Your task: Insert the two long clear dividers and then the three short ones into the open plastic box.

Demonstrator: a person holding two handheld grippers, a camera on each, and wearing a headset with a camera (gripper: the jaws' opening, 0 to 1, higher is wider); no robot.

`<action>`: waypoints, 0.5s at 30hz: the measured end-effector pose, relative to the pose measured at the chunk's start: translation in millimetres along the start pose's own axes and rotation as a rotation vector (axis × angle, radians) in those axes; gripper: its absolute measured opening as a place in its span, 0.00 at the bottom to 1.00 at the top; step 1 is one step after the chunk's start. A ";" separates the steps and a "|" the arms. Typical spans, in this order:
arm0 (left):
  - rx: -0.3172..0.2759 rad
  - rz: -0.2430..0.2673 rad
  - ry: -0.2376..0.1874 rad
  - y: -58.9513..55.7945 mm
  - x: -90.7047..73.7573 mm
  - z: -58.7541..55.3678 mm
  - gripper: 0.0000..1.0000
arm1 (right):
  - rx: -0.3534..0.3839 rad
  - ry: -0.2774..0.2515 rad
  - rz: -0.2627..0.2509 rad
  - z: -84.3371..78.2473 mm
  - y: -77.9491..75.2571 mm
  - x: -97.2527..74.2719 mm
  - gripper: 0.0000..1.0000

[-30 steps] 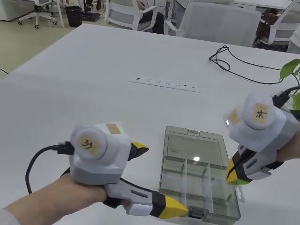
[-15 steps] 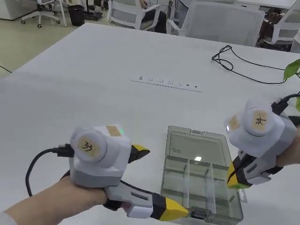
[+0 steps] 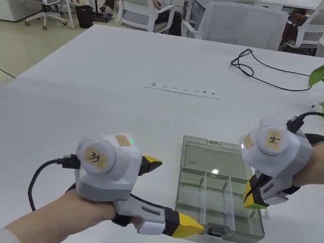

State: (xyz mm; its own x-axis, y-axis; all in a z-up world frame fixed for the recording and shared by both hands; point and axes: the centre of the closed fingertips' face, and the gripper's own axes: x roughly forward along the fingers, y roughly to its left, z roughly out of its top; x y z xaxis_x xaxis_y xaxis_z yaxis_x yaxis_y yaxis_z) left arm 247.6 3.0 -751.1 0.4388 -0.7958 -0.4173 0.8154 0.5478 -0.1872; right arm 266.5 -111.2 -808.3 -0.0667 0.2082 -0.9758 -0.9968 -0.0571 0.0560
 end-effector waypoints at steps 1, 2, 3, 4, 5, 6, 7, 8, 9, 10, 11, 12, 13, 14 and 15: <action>0.001 0.001 -0.001 0.5 -0.3 0.0 0.95 | 0.002 0.001 0.000 0.0 -0.1 0.0 0.02; 0.001 0.001 0.000 0.8 -0.4 -0.2 0.95 | -0.002 0.000 -0.003 0.1 -0.5 0.1 0.02; 0.001 0.000 0.000 0.6 -0.4 -0.5 0.95 | 0.003 -0.002 -0.006 0.3 -0.5 0.1 0.02; 0.001 0.000 0.001 0.8 -0.4 -0.5 0.95 | 0.004 -0.004 -0.006 0.4 -0.5 0.1 0.02; 0.001 0.000 -0.001 0.9 -0.2 -0.3 0.95 | 0.009 -0.007 -0.008 0.5 -0.7 0.3 0.02; 0.000 -0.001 -0.002 0.6 -0.3 -0.1 0.95 | 0.012 -0.009 -0.008 0.5 -0.7 0.3 0.02; 0.001 -0.001 -0.002 0.4 -0.3 0.2 0.95 | 0.011 -0.010 -0.011 0.7 -0.7 0.4 0.03; 0.003 -0.001 -0.003 0.3 -0.3 0.5 0.95 | 0.011 -0.009 -0.011 0.7 -0.7 0.5 0.03; 0.003 -0.001 -0.002 0.2 -0.5 0.5 0.95 | 0.019 -0.009 -0.010 1.0 -0.3 0.6 0.03; 0.005 -0.003 -0.002 -0.2 -0.5 0.7 0.95 | 0.017 -0.010 -0.009 1.2 -0.4 0.7 0.03; 0.009 -0.002 -0.002 -0.1 -0.6 0.8 0.95 | 0.010 -0.014 -0.008 1.3 -0.4 0.9 0.03; 0.010 -0.002 -0.001 -0.1 -0.8 0.9 0.95 | -0.003 -0.018 -0.010 1.3 -0.4 1.2 0.03; 0.012 -0.004 -0.002 -0.3 -1.2 1.5 0.95 | -0.012 -0.024 -0.017 0.6 0.6 1.7 0.06; 0.013 -0.003 -0.002 -0.2 -1.6 1.7 0.95 | -0.007 -0.024 -0.016 0.2 1.3 1.7 0.09; 0.015 -0.001 -0.002 0.1 -2.2 2.1 0.95 | -0.003 -0.028 -0.018 0.0 1.7 1.4 0.13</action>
State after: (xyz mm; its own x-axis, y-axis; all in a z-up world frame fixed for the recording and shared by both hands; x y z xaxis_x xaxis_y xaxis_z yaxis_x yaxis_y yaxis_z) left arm 247.5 4.3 -748.4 0.4388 -0.7969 -0.4152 0.8213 0.5432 -0.1745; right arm 264.7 -111.0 -809.6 -0.0503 0.2361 -0.9704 -0.9977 -0.0559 0.0381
